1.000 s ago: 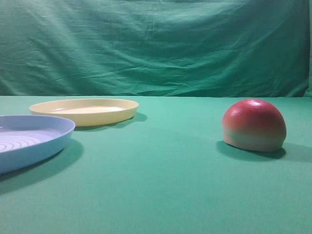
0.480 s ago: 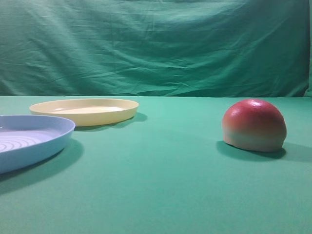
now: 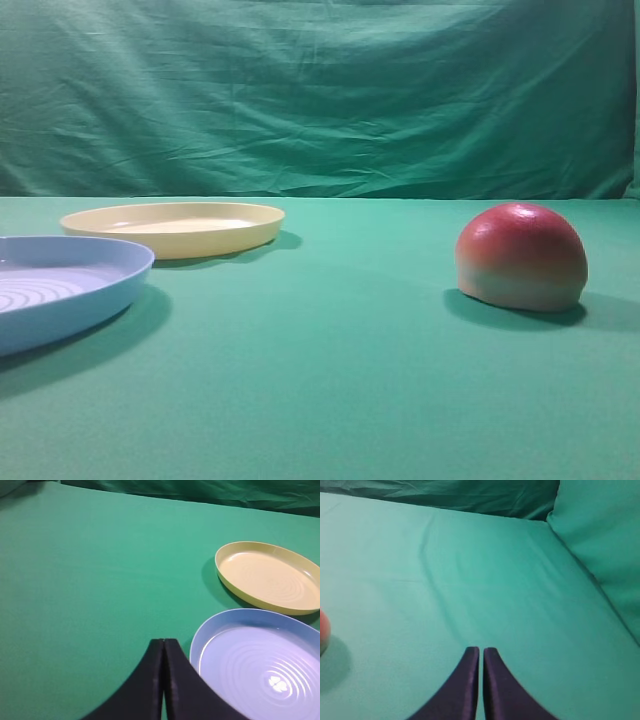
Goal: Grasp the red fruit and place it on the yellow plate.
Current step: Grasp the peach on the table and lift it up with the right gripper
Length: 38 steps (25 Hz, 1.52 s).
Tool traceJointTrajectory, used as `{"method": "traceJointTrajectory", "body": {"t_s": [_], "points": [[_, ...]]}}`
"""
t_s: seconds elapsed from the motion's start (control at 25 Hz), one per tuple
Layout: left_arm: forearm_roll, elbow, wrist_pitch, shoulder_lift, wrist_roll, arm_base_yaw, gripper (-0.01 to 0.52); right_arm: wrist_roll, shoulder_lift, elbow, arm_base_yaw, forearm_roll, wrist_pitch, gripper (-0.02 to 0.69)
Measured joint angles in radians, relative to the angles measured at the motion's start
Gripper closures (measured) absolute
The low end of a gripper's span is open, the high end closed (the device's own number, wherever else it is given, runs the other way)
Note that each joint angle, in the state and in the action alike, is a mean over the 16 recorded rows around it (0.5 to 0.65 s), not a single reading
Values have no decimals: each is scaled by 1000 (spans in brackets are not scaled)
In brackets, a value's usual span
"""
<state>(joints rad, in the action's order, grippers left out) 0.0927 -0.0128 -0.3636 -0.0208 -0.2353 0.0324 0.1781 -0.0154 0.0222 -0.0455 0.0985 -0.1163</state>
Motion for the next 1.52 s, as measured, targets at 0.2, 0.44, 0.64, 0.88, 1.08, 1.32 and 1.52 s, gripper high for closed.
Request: {"method": "traceJointTrajectory", "body": {"t_s": [0.2,0.44,0.64,0.88,1.08,1.32,1.52], "points": [[0,0,0,0,0,0,514,42,23,-55,0,-29,32,665],[0,0,0,0,0,0,514,-17,147,-212,0,-37,-128,665],[0,0,0,0,0,0,514,-104,329,-387,0,-49,-367,665],[0,0,0,0,0,0,514,-219,566,-537,0,-115,-609,665],[0,0,0,0,0,0,514,-379,709,-588,-10,-261,-711,665],[0,0,0,0,0,0,514,-593,819,-601,-71,-455,-725,665],[0,0,0,0,0,0,514,-734,914,-634,-166,-561,-719,665]]}}
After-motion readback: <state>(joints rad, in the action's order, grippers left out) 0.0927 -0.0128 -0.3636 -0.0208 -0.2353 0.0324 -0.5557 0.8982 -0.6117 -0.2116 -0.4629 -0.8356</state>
